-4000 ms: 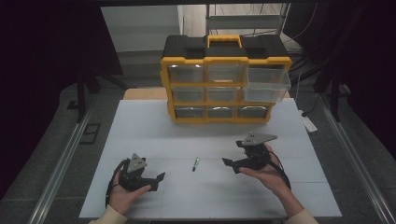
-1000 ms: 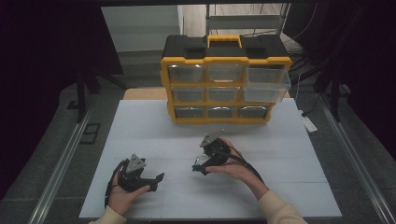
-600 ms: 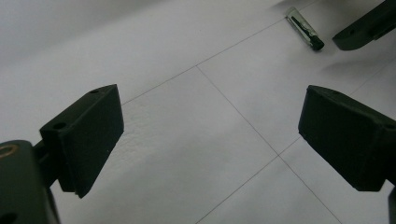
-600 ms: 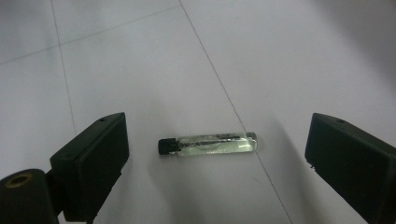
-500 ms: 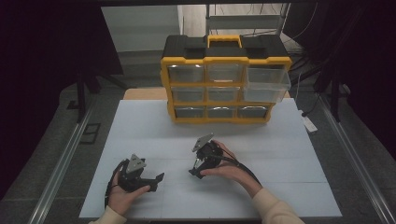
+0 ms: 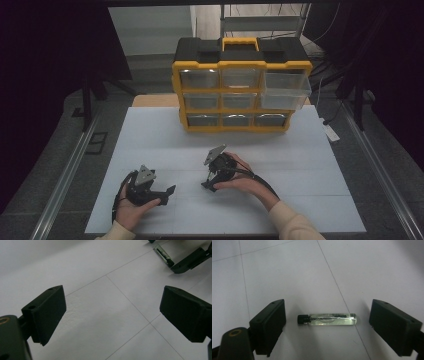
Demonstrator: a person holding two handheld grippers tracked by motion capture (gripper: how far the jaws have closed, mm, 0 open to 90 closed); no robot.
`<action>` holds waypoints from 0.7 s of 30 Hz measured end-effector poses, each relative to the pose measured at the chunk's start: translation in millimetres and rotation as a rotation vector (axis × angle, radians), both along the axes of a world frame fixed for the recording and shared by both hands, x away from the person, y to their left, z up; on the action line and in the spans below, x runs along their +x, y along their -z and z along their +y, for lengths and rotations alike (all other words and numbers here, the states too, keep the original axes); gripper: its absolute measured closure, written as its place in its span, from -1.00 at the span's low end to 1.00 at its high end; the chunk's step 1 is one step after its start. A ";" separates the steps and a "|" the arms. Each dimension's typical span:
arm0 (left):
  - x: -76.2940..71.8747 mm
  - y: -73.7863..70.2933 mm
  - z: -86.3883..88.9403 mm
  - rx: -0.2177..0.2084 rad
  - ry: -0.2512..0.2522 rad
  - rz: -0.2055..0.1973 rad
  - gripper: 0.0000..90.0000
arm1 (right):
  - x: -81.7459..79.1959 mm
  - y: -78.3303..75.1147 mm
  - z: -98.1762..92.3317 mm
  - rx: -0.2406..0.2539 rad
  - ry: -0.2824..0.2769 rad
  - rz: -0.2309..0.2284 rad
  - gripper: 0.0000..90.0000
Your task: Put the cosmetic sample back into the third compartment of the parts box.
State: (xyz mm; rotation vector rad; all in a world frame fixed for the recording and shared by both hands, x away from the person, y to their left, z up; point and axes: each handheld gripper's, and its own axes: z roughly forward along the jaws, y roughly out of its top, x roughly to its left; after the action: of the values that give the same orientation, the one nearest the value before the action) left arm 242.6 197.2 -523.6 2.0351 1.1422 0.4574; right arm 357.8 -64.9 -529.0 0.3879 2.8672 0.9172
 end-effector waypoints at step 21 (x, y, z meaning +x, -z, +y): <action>0.0 -0.2 1.5 -0.003 -0.002 -0.003 -0.83 | -1.9 -8.0 -6.7 0.036 -0.009 -0.010 -0.11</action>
State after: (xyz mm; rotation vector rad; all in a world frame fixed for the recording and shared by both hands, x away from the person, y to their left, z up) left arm 242.6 198.7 -523.3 2.0307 1.1420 0.4594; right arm 355.9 -71.6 -521.0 0.3722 2.8492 0.9711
